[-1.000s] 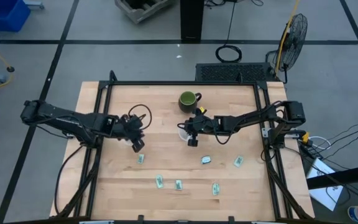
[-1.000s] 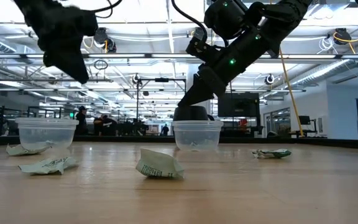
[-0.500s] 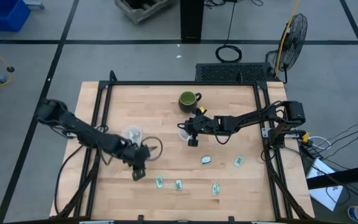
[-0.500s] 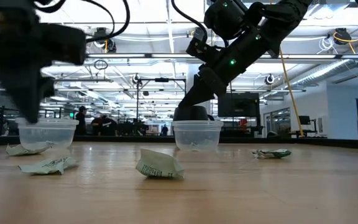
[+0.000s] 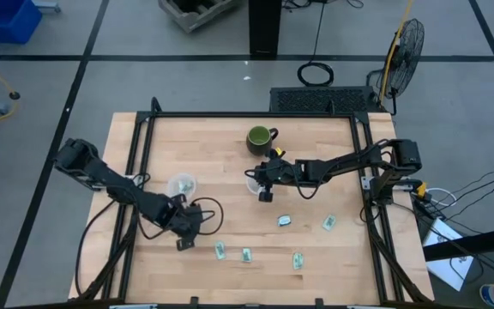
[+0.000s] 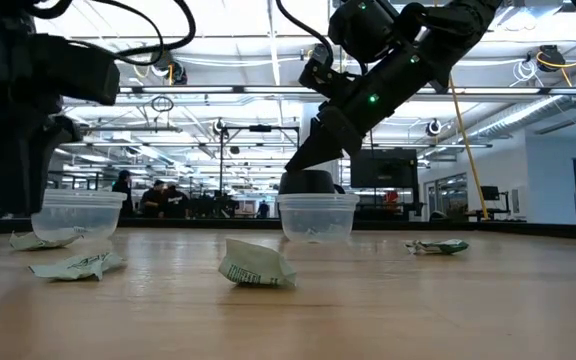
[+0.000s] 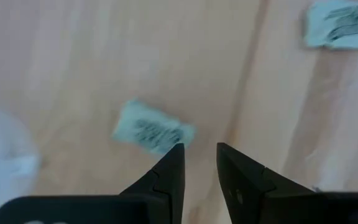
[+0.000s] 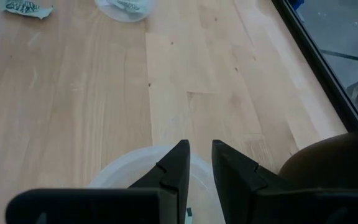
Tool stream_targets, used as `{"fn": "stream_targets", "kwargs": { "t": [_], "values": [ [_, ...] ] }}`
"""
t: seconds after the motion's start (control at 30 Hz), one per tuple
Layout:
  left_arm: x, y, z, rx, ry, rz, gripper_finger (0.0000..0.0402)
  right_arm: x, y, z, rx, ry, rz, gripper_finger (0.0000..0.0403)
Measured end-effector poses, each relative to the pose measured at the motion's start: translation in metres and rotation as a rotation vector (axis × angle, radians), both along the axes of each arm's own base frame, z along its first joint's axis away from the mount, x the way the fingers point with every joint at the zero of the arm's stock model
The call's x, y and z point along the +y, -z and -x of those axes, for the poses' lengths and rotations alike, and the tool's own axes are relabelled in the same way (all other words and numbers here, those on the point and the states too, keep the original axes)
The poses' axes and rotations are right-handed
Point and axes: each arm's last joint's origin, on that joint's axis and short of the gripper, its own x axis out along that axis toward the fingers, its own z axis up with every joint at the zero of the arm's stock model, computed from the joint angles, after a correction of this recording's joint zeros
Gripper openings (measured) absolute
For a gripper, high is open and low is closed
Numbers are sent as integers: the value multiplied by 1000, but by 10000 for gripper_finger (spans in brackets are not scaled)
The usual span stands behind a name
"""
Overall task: Pick and place Stevia / Truvia into bins
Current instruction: Put the white stevia packet into the left transparent container
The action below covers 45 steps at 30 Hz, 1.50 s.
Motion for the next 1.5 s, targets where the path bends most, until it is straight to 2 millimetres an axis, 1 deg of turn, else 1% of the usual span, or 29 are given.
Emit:
{"fn": "stream_targets", "kwargs": {
  "t": [0.07, 0.27, 0.47, 0.67, 0.87, 1.5],
  "values": [
    [2, -1, 0, 7, -3, -32, 97, 0, 0, 0, -4, -1, 1, 64],
    [2, -1, 0, 10, -2, -10, 97, 0, 0, 0, -2, -1, 2, 64],
    [0, -1, 0, -4, 5, -23, 97, 0, 0, 0, 2, -1, 1, 64],
    [1, 8, 2, 7, 0, -45, 97, 0, 0, 0, 2, -1, 1, 64],
    [3, 18, 4, -28, -6, -26, 97, 0, 0, 0, 2, -1, 1, 64],
    [6, 33, 11, -42, 15, -25, 97, 0, 0, 0, 1, -1, 1, 64]
  ]
}}
